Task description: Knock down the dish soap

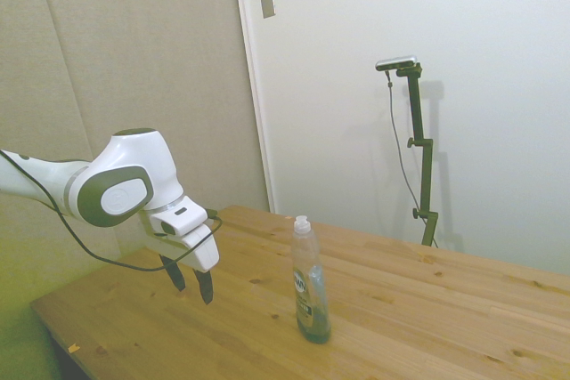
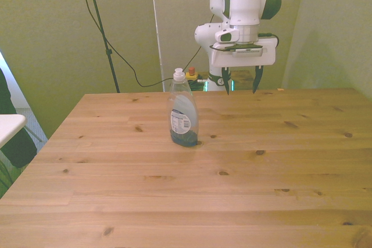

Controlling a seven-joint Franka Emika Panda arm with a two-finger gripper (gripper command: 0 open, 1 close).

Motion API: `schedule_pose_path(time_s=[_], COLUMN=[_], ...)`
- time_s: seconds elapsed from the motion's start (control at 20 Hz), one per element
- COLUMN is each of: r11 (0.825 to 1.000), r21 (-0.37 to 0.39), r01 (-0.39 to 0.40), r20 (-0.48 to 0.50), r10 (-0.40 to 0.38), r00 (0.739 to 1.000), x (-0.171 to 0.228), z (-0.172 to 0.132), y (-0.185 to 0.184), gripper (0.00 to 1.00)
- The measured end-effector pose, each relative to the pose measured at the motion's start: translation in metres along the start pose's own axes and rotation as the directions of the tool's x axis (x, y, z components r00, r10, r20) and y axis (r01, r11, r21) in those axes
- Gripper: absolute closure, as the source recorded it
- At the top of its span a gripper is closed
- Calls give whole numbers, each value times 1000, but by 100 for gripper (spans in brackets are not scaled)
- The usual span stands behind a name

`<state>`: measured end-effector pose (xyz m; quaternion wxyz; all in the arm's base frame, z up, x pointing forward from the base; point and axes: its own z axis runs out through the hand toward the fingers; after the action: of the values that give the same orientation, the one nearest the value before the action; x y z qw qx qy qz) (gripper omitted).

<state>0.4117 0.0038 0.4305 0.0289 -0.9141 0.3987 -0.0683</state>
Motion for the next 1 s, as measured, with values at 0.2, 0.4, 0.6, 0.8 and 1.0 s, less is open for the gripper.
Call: schedule_pose_path(time_s=[0.2, 0.4, 0.6, 0.8, 1.0], r11=[1000, 996, 987, 978, 970], r21=[9, 33, 56, 62, 55], r01=[-13, -84, -150, -198, -235], r20=[-10, -45, -92, -106, -130], r10=[14, 85, 155, 204, 241], r00=[1000, 995, 984, 973, 962], x=[5, 31, 63, 94, 118], z=[-3, -12, -20, -20, -15], y=[3, 24, 46, 55, 63], gripper=[100, 100, 100, 100, 100])
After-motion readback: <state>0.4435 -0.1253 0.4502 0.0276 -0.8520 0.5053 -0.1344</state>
